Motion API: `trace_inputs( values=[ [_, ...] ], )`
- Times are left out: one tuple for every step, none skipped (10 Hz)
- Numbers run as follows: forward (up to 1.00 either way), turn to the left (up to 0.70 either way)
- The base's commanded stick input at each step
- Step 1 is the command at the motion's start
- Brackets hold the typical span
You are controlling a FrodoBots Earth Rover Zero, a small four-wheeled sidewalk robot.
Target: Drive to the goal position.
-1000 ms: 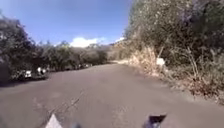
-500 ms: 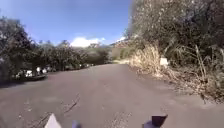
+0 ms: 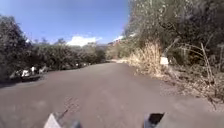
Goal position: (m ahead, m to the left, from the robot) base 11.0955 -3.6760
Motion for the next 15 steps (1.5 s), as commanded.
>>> trace_inputs(
  values=[
    [0.50,0.00],
    [0.50,0.00],
    [0.50,0.00],
    [0.50,0.00],
    [0.50,0.00],
    [0.50,0.00],
    [0.50,0.00],
    [0.50,0.00],
    [0.50,0.00],
    [0.50,0.00],
    [0.50,0.00],
    [0.50,0.00],
    [0.50,0.00],
    [0.50,0.00],
    [0.50,0.00]
  ],
)
